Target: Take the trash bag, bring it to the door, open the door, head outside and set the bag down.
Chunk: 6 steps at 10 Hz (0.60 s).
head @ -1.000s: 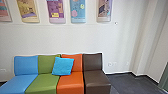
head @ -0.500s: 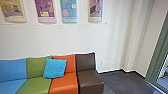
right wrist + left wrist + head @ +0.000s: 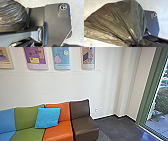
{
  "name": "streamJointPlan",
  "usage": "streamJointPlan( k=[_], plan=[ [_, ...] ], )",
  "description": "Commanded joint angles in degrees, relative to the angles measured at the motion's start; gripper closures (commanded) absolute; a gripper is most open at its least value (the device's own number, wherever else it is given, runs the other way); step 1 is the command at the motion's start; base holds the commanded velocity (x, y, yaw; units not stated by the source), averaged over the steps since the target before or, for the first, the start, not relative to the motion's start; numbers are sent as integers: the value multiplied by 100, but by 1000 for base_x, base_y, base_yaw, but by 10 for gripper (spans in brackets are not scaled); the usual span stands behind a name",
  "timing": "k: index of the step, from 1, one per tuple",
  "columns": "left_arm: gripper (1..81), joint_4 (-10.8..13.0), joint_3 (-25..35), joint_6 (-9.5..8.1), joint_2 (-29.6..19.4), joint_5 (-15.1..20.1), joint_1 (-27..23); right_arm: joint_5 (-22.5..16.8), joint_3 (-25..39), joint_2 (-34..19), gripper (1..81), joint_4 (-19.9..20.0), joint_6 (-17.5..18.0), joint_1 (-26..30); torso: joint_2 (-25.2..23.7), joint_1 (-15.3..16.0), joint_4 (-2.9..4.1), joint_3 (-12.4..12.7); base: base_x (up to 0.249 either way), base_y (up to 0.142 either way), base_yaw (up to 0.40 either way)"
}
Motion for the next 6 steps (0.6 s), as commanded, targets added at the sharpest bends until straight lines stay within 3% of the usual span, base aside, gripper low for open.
streamJointPlan(
  k=[1,6],
  plan=[
    [811,16,-3,51,-9,366,-431,-319,29,51,10,18,-35,243,0,0,0,0,0,0,-169],
    [811,25,-3,50,-1,366,-431,-276,-6,86,10,35,-17,217,0,0,0,0,0,0,-166]
  ],
)
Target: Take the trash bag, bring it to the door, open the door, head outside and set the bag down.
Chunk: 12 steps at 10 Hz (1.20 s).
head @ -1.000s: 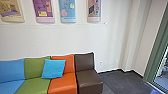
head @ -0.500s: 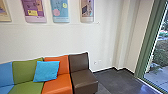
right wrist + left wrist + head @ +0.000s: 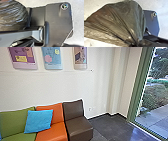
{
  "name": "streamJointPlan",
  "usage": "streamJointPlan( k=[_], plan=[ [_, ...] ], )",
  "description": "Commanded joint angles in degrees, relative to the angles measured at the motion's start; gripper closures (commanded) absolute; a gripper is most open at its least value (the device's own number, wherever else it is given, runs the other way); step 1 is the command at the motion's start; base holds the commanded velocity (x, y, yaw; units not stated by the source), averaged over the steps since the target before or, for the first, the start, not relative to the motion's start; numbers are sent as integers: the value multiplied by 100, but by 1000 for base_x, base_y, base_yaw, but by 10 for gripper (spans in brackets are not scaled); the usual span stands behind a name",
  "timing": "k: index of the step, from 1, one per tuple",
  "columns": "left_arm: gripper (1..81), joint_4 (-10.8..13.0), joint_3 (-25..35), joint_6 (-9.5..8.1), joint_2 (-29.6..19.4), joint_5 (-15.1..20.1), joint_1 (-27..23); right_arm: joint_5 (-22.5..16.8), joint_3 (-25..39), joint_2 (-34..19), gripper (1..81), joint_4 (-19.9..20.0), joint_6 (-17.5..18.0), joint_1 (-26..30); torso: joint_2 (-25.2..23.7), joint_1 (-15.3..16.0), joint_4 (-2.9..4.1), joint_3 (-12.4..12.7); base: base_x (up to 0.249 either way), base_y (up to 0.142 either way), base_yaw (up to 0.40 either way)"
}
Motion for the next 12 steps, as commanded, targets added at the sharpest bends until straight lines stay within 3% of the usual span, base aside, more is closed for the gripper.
streamJointPlan(
  k=[1,12],
  plan=[
    [811,25,-1,50,8,372,-409,-282,7,20,10,49,-14,255,0,0,0,0,0,0,-167],
    [811,25,-1,121,26,372,-400,-282,7,47,10,40,-22,237,0,0,0,0,0,0,-223]
  ],
)
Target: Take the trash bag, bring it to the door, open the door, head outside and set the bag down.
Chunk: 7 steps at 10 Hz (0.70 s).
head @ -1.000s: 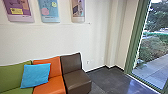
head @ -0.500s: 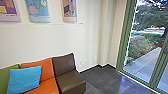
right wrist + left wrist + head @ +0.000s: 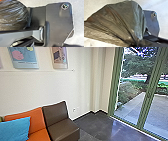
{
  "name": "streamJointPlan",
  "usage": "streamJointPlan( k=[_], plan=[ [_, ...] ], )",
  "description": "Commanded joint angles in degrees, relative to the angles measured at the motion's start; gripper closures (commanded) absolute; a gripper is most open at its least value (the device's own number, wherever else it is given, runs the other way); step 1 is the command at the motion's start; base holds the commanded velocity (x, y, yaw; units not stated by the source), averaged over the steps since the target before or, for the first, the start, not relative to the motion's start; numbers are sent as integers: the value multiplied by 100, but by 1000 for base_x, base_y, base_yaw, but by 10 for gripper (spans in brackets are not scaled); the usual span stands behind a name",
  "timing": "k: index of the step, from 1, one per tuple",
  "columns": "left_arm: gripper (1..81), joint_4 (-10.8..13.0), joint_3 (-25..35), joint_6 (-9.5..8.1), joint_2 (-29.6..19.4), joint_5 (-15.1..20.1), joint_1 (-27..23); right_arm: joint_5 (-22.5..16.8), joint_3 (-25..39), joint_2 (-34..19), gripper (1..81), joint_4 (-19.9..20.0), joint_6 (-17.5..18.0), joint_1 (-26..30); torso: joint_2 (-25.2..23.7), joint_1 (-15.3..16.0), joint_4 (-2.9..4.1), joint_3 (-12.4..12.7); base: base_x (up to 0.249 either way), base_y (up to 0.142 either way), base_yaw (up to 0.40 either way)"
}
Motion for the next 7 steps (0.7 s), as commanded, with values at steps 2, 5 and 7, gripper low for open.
streamJointPlan(
  k=[2,5,7],
  plan=[
    [811,25,-1,35,3,383,-402,-284,38,19,10,23,-15,234,0,0,0,0,0,0,-233],
    [811,25,-1,36,12,374,-402,-284,12,54,10,14,-15,252,0,0,0,0,0,0,-221],
    [811,25,-1,62,21,365,-403,-284,12,62,10,23,-15,261,0,0,0,0,0,0,-219]
  ],
)
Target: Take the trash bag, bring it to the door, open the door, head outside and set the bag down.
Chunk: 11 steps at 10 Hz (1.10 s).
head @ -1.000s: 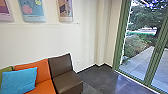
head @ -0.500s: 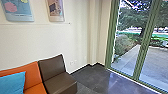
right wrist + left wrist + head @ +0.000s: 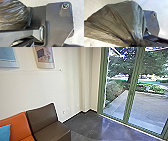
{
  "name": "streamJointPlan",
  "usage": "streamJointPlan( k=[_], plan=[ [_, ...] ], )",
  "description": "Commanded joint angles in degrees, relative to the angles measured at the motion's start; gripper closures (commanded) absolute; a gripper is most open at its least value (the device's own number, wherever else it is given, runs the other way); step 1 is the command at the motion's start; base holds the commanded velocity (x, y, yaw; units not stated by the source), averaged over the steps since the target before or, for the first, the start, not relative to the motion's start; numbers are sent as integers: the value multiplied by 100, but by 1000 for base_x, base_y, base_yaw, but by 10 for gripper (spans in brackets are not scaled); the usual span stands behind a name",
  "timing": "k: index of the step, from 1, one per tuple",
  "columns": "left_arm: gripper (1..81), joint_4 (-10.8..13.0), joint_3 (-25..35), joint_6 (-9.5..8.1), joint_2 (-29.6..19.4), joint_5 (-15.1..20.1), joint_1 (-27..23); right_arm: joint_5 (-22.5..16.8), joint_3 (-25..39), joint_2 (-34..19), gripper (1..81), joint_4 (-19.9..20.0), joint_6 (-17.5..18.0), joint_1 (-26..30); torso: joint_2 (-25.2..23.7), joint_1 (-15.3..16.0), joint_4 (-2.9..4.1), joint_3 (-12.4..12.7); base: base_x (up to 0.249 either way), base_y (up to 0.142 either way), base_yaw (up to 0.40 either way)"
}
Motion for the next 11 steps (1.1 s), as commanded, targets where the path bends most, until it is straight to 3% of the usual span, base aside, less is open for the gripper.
streamJointPlan(
  k=[1,11],
  plan=[
    [811,22,2,77,21,376,-418,-282,15,55,10,17,-12,272,0,0,0,0,0,0,-246],
    [811,22,2,86,12,376,-426,-282,15,47,10,26,-12,281,0,0,0,0,0,0,-276]
  ],
)
